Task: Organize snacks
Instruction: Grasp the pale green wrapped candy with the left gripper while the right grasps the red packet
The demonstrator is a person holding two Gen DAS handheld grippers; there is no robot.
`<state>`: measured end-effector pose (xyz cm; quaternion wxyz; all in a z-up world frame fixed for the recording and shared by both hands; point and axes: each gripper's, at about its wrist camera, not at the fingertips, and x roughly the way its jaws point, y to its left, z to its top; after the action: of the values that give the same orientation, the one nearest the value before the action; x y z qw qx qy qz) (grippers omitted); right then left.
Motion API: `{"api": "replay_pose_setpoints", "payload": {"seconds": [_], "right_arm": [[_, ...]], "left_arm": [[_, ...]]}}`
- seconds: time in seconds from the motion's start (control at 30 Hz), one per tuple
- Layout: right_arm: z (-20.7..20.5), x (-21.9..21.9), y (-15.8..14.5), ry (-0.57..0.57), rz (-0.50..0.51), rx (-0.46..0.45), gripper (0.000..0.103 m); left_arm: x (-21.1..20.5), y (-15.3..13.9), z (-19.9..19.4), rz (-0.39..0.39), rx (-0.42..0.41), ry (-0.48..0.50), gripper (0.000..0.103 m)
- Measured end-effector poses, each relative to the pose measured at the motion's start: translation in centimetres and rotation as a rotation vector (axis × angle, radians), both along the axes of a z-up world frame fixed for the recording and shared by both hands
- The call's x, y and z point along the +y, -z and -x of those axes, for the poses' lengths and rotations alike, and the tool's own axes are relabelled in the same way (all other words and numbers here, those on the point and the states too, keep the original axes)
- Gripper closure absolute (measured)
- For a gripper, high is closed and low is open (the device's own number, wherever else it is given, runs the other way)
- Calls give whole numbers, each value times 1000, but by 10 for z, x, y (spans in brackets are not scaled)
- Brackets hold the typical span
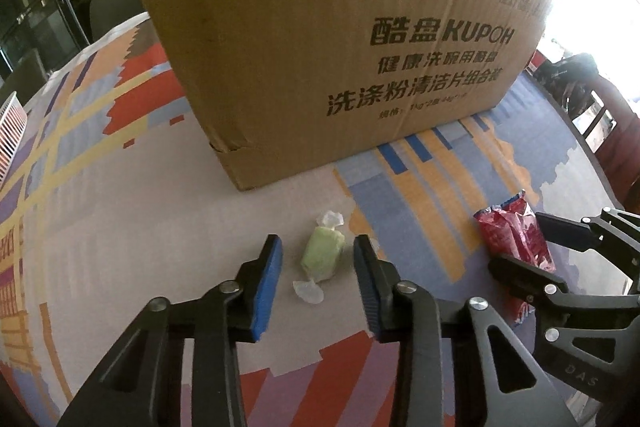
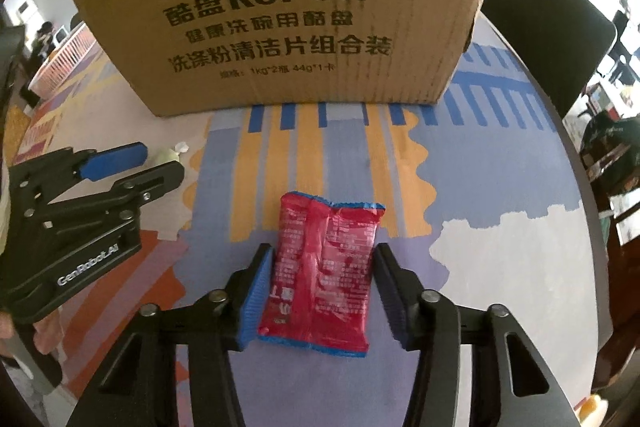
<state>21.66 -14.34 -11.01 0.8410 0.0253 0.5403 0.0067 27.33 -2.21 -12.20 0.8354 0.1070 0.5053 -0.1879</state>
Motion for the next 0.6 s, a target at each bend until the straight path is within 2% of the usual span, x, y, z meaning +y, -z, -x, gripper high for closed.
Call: {"api": "replay_pose_setpoints", "payload": {"seconds": [0.17, 0.37, 0.6], "right_arm": [[-1, 8, 1, -17, 11, -14, 58], [0, -1, -4, -31, 6, -29, 61], [8, -13, -8, -41, -7, -50, 61]], "left_arm": [[-4, -1, 1, 4, 0, 5, 82], [-8, -5, 11, -1, 0, -9, 84], [-8, -17, 26, 27, -14, -37, 84]]}}
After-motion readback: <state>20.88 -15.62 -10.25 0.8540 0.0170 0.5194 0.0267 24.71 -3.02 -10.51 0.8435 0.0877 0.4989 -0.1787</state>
